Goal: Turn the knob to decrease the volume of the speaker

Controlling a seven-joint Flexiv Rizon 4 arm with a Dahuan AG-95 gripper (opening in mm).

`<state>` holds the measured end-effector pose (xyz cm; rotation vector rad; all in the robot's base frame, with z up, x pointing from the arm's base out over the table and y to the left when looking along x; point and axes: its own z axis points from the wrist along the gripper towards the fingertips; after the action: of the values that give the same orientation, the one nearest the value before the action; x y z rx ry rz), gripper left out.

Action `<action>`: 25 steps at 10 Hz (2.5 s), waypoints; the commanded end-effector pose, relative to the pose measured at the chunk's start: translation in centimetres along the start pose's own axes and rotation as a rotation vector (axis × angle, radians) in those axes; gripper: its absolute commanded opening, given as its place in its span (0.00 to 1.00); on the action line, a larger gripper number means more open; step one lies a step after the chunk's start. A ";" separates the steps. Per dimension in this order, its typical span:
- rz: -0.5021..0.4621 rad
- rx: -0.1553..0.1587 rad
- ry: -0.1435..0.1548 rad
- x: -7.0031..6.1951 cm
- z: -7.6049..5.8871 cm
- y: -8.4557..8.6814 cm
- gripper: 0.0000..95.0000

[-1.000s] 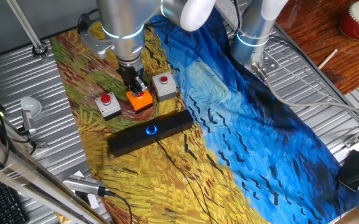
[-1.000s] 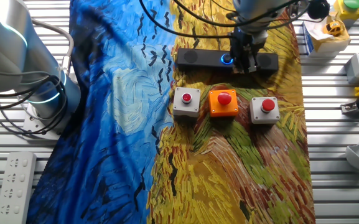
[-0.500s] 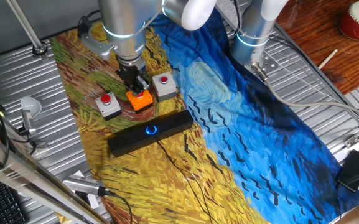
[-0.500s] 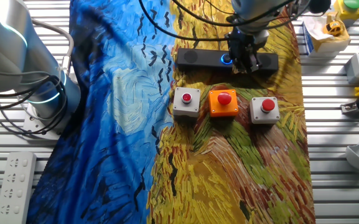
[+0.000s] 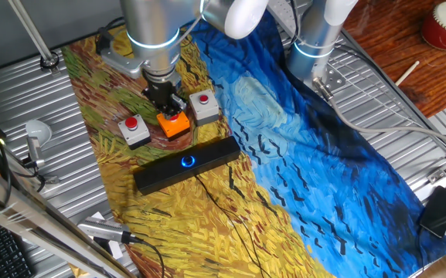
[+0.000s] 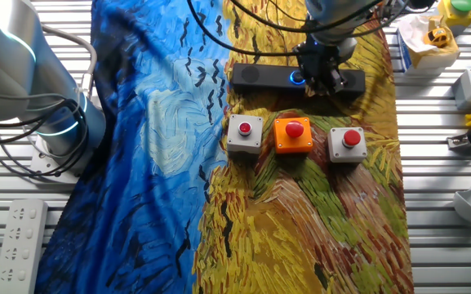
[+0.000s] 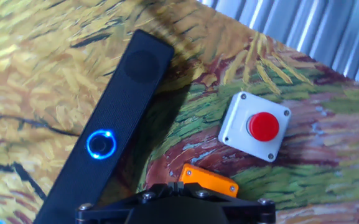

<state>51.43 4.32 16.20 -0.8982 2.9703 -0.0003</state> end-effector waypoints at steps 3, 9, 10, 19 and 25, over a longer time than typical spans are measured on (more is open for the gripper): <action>-0.017 0.000 0.004 -2.9 0.4 2.6 0.00; -0.340 0.027 0.032 -4.5 1.3 4.3 0.00; -0.350 0.031 0.036 -4.5 1.3 4.3 0.00; -0.411 0.001 0.010 -4.5 1.3 4.3 0.00; -0.565 -0.012 -0.005 -6.3 2.7 6.1 0.40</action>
<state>53.34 12.68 13.75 -1.6595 2.6246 0.0019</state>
